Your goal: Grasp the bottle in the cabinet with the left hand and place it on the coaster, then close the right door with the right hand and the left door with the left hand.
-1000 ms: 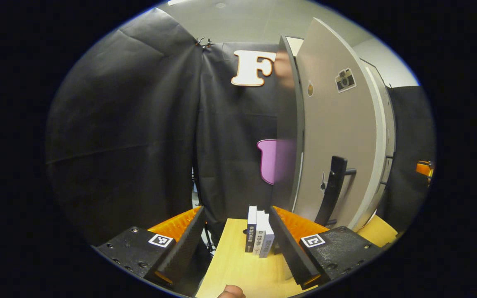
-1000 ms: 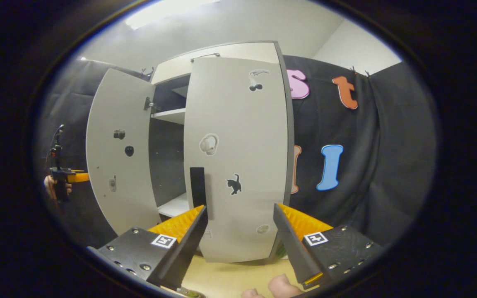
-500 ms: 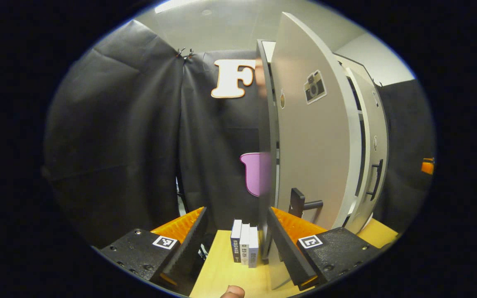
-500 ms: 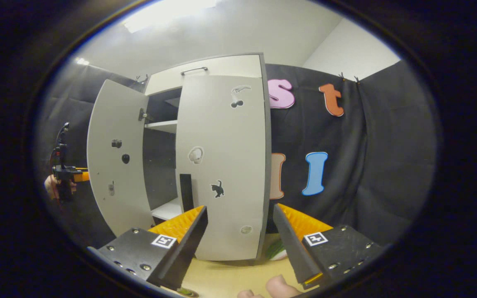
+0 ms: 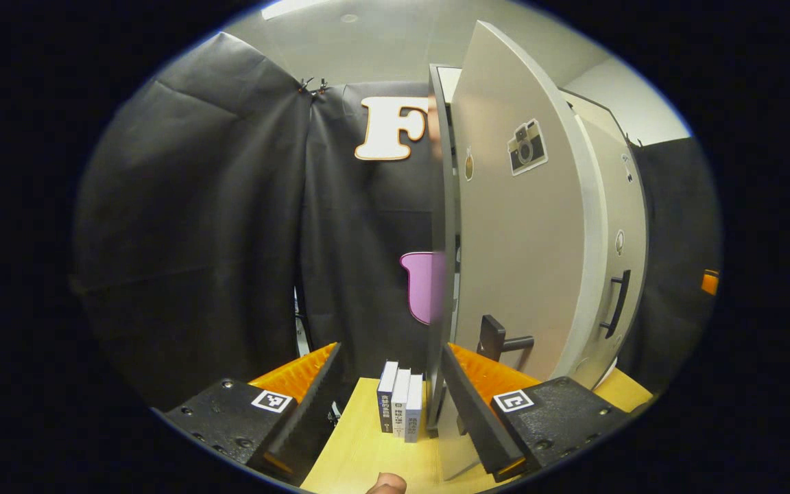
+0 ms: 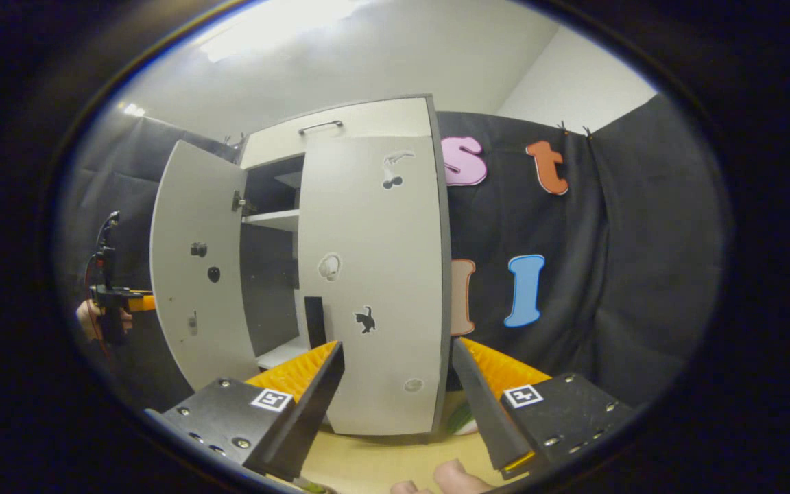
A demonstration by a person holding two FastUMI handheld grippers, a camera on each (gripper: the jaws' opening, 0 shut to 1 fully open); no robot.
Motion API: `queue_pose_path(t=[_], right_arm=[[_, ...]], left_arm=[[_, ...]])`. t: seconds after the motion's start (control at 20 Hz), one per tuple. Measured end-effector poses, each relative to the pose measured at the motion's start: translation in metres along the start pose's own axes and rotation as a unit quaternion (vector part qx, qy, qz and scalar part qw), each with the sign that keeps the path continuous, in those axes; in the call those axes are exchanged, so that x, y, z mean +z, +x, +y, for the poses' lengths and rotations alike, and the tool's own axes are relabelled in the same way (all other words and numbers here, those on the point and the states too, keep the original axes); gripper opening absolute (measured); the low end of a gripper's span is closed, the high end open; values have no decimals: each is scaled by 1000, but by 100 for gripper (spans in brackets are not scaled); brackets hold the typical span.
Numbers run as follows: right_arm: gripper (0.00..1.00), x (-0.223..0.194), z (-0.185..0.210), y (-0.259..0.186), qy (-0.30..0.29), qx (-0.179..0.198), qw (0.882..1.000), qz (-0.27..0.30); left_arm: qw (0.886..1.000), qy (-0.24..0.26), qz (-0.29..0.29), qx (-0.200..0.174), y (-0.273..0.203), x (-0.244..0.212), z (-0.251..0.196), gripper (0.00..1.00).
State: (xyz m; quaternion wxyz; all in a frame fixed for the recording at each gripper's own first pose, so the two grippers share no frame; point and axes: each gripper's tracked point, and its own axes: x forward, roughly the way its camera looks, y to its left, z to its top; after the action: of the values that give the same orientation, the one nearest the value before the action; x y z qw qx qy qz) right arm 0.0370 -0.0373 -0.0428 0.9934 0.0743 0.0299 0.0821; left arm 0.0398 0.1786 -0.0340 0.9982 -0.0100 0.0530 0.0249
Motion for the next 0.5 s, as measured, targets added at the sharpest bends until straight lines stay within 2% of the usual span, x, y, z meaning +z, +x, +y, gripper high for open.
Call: queue_pose_path(t=[0.1,0.15,0.2,0.25,0.3,0.35,0.4,0.5], right_arm=[[96,1,6,2,13,6,1000,2],[96,1,3,-1,17,1,1000,0],[96,4,0,-4,19,-7,1000,-7],[96,7,-1,-8,18,-15,1000,-15],[96,9,-2,-12,17,-22,999,-19],[96,10,-1,-12,18,-26,999,-23],[96,12,-1,-12,18,-26,999,-24],[96,11,-3,-14,17,-34,999,-22]], left_arm=[[1000,-20,13,-13,-1,-4,-7,90],[999,-25,20,-17,-1,-5,-11,89],[999,-29,21,-20,-2,-5,-13,92],[999,-29,20,-23,-1,-4,-17,89],[999,-28,16,-28,-2,-3,-21,93],[999,-23,11,-32,-1,-2,-25,89],[999,-17,6,-36,0,-1,-30,94],[999,-10,0,-45,0,0,-39,94]])
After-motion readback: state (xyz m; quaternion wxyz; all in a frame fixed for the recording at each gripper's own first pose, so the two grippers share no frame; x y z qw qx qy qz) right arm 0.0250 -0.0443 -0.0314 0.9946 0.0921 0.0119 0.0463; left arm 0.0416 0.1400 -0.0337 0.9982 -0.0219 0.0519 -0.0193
